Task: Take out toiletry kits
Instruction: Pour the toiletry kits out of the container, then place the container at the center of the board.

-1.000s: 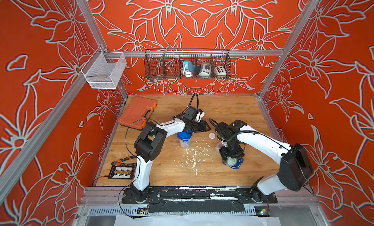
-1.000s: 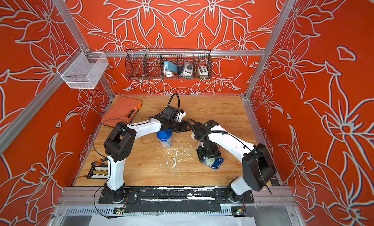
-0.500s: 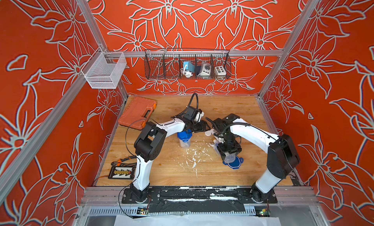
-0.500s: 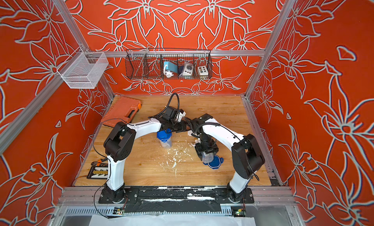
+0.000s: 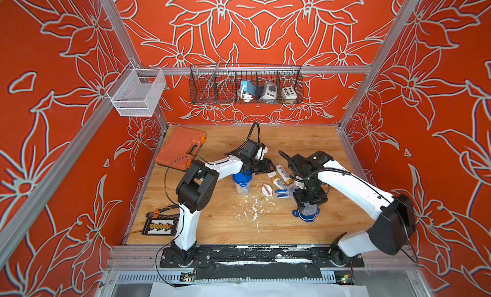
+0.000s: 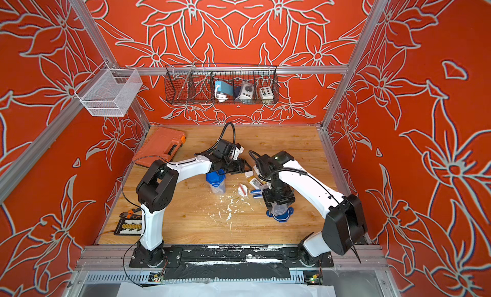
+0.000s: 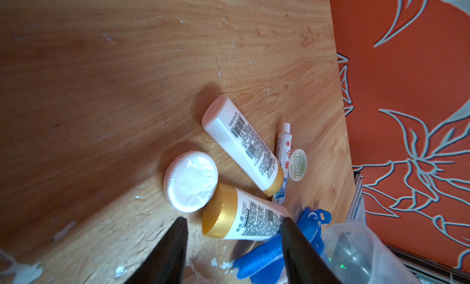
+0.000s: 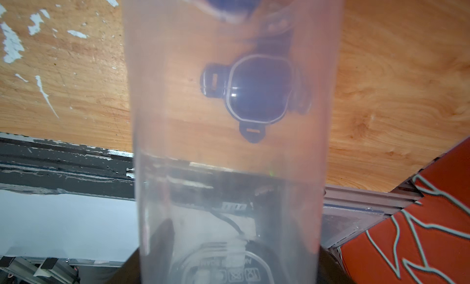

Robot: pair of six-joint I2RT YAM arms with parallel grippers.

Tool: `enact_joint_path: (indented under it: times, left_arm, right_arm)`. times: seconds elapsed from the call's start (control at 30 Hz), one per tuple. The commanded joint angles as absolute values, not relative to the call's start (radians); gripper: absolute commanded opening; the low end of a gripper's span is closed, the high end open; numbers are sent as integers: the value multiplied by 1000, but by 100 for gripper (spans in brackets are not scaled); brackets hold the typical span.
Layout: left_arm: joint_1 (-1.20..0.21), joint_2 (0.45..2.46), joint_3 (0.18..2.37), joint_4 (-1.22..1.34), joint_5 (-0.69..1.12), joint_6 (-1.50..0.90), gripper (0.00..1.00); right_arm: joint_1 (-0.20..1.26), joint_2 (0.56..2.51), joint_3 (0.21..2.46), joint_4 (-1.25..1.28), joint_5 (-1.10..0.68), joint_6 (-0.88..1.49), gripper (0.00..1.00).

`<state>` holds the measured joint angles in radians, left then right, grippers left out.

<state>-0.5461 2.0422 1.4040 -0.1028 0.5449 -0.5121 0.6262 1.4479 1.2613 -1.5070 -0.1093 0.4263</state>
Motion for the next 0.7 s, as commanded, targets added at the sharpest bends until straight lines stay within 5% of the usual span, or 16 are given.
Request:
enact_joint_path:
  times: [0.0,0.23,0.5,0.67]
  left_arm:
    - [-542,2010,1402,-133,557,-495,58]
    - [-541,1888,1455,-192,526,-492,58]
    - [-467,1578,1303,-200,314,-537,60]
    - [-382,1420,1177,-241,310,-529,62]
  right_arm:
    - [622,1395,1273,-1585,-78,452,54]
    - [670,1315,1295,-1498,-140,501,53]
    - [912,1389,1152,-812,-87,672,52]
    - [982,1507,1096,-604,-30,737,52]
